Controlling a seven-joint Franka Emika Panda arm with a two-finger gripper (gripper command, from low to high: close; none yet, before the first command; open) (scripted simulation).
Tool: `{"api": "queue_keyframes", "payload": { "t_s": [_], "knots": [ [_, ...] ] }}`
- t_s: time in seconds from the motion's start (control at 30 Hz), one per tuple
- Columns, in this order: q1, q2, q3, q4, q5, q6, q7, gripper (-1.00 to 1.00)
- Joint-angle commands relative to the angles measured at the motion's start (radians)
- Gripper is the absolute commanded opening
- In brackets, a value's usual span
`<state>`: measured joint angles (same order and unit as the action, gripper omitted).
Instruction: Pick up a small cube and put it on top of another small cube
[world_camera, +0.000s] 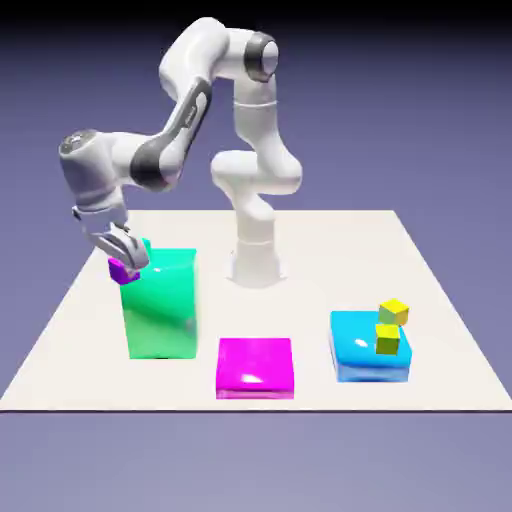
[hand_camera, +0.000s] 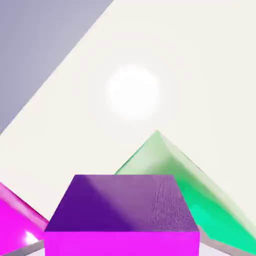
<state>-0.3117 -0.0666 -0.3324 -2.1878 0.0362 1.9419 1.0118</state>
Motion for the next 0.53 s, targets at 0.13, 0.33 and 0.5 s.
{"api": "queue_keyframes", "payload": {
  "t_s": [0.13,0.33,0.5],
  "knots": [
    [-0.043,-0.181,-0.018,-0.043,-0.066,-0.127,0.07,-1.0],
    [-0.059,-0.214,-0.031,-0.164,-0.083,-0.035,0.085,-1.0],
    [-0.059,-0.212,-0.032,-0.172,-0.083,-0.025,0.085,1.0]
  ]
}}
